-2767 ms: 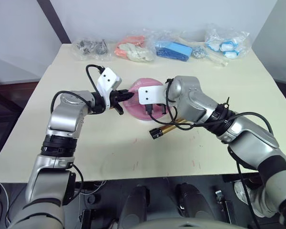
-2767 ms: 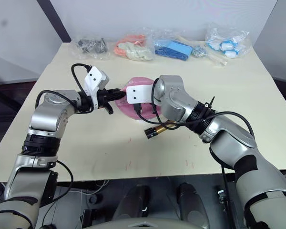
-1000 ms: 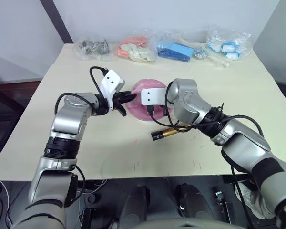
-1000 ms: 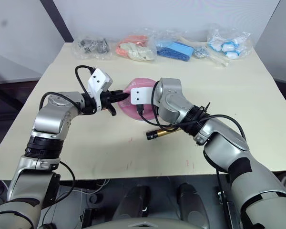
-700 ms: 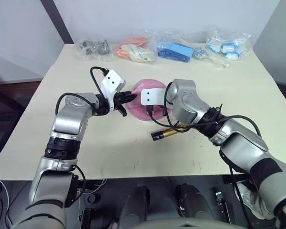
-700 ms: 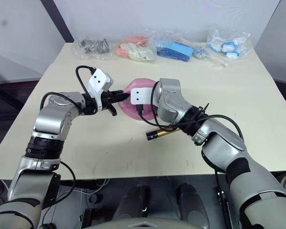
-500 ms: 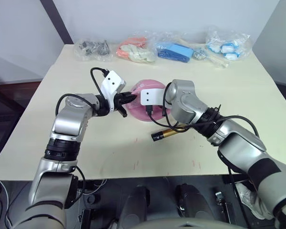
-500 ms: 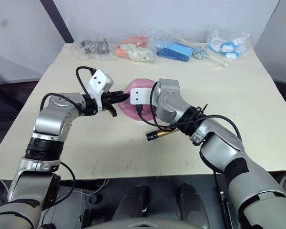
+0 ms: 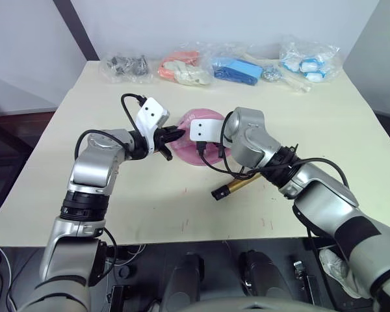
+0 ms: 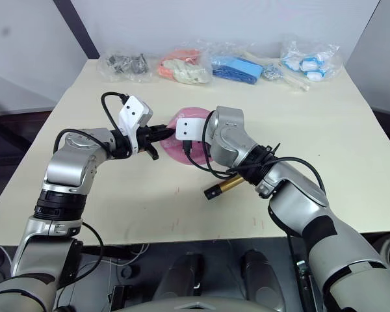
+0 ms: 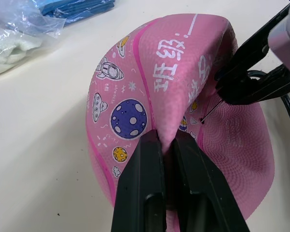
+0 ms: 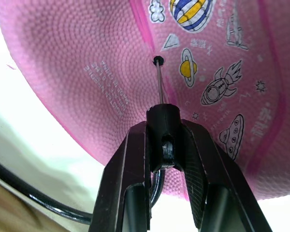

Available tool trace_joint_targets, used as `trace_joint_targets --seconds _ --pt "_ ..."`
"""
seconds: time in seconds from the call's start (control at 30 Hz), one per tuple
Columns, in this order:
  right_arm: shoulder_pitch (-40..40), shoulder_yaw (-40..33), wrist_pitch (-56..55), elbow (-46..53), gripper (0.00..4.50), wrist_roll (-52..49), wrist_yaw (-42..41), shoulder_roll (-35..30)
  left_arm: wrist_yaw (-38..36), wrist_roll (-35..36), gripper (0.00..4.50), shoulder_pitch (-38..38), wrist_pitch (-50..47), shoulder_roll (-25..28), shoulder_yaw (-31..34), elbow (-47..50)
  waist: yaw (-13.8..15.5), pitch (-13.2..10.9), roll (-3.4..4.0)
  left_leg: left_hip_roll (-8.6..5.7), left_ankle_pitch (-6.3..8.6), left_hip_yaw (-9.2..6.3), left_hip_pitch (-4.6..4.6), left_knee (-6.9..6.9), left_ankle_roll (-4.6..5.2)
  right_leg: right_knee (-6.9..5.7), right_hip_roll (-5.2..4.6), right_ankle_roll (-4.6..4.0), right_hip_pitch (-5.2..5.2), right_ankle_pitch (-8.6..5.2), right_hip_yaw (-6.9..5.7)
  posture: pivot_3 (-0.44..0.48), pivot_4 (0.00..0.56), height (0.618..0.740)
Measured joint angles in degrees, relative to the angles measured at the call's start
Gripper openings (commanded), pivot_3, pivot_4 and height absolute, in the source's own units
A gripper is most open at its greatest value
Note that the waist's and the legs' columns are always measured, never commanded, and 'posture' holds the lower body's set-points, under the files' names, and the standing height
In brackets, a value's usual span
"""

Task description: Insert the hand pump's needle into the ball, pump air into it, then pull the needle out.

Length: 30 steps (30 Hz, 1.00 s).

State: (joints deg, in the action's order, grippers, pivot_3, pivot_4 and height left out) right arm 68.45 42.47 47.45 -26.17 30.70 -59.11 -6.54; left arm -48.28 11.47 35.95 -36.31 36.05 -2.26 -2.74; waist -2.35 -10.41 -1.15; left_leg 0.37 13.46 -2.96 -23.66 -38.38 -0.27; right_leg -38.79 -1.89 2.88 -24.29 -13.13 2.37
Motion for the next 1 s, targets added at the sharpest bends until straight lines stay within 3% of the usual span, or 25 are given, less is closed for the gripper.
trace_joint_targets --seconds 1.0 --pt "0.0 -0.21 0.43 1.29 0.4 -2.3 -0.56 -1.21 -0.08 0.01 0.05 -0.52 -0.61 -0.22 0.34 0.97 0.0 0.0 0.0 0.0 0.0 -0.02 -0.03 0.04 0.0 0.04 -0.01 -0.03 -0.01 -0.02 -0.03 0.0 0.15 0.74"
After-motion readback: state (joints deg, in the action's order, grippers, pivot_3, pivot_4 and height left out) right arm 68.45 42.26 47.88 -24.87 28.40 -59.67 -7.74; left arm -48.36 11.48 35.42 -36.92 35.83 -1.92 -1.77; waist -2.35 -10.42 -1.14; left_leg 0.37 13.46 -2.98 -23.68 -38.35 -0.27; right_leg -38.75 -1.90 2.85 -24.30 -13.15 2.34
